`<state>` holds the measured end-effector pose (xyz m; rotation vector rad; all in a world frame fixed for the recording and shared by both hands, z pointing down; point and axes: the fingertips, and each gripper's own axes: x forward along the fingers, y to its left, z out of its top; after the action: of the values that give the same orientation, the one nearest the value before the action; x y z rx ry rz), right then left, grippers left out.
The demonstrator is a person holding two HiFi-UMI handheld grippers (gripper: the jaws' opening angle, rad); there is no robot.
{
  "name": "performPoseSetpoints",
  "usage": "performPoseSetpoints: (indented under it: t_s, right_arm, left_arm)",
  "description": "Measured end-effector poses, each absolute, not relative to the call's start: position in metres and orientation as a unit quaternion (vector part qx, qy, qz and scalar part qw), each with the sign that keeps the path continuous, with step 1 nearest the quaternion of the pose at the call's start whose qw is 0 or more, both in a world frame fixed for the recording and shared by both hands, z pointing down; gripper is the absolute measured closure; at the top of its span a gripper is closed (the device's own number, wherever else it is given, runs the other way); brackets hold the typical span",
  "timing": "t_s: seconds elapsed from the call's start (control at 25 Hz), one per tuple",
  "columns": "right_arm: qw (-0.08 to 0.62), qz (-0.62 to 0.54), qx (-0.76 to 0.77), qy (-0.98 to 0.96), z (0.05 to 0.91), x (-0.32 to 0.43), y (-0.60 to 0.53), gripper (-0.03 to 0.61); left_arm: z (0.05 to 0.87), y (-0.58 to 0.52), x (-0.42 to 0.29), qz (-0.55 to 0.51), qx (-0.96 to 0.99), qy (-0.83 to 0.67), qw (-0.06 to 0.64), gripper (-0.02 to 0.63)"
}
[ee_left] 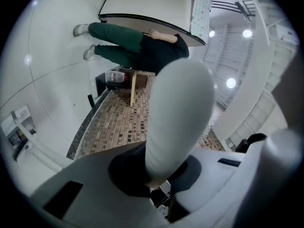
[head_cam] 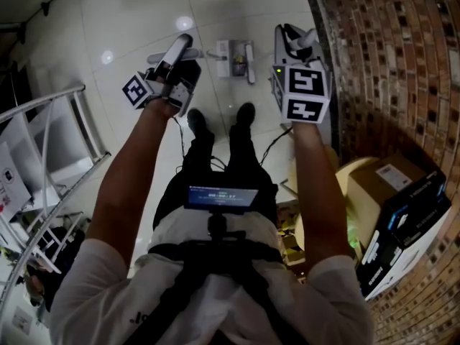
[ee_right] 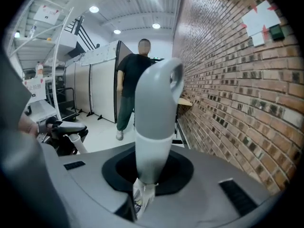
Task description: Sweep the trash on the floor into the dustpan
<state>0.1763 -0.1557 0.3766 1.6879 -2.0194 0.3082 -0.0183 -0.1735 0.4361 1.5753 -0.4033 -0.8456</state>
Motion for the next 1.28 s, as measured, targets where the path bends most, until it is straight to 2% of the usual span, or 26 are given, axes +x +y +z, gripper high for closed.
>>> performPoseSetpoints:
  t_s: [0.4, 0.48, 0.96, 1.08, 1.28]
  right_arm:
    - [0.263, 0.129, 0.607, -0.738, 0.410, 0.139, -0.171, 0.532]
    - [0.270, 0.127, 0.589, -0.751, 0.412, 0.121, -0.175, 0.528]
    - [0.296, 0.113, 0.457, -0.831, 0.428, 0.023, -0.176, 0.515]
    - [0.301, 0.112, 0.417, -0.850, 0.429, 0.010, -0.178, 0.449]
    - [0.310, 0.113, 0.372, -0.867, 0.430, -0.002, -0.179, 0.449]
  left_arm:
    - [0.435, -0.193, -0.024, -0.336, 0.708, -0.208, 0.585, 0.580]
    - [0.435, -0.196, -0.026, -0.331, 0.713, -0.211, 0.581, 0.561]
    - [0.433, -0.206, -0.026, -0.332, 0.708, -0.198, 0.590, 0.561]
    - [0.434, -0.207, -0.026, -0.331, 0.708, -0.195, 0.592, 0.561]
    - [0.435, -0.208, -0.030, -0.333, 0.705, -0.195, 0.594, 0.561]
